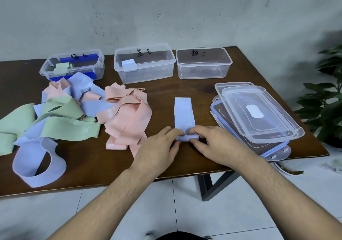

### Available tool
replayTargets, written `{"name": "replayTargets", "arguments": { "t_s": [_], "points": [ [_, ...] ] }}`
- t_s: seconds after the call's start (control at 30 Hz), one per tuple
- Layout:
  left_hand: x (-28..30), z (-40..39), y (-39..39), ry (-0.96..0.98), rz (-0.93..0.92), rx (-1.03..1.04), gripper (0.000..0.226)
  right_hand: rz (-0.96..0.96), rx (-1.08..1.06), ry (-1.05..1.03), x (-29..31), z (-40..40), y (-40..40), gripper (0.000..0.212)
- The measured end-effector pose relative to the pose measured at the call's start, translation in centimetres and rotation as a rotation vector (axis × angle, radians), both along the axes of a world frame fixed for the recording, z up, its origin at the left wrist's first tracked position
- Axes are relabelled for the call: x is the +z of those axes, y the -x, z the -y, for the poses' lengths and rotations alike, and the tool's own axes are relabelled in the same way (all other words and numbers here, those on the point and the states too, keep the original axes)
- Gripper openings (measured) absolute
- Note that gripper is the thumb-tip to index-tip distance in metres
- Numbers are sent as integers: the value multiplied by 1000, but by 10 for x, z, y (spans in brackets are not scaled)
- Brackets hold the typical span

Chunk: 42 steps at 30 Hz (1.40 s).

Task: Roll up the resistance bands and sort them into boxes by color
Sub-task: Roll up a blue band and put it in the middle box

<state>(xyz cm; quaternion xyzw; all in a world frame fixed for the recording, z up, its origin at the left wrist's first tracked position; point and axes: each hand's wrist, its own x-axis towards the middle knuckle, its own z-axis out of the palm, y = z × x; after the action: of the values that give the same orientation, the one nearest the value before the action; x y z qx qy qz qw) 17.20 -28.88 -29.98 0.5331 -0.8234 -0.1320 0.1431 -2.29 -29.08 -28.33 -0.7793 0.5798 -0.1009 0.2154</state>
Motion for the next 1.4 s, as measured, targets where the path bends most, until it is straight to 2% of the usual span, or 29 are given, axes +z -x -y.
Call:
{"name": "replayTargets", "arguments": {
  "t_s": [0.33, 0.8, 1.03, 1.4],
  "points": [
    [0, 7, -1, 13, -13, 12, 33, -15, 13, 39, -2, 3, 1, 24],
    [0, 13, 1, 33, 59, 5, 34, -18, 5, 27, -1, 8, 5, 37],
    [1, 16, 4, 34, 83, 11, 36, -7, 17, 40, -3, 12, 3, 30],
    [3, -18, -5, 17, 42, -48, 31, -31, 98, 64, -5, -22, 8, 21]
  ]
}}
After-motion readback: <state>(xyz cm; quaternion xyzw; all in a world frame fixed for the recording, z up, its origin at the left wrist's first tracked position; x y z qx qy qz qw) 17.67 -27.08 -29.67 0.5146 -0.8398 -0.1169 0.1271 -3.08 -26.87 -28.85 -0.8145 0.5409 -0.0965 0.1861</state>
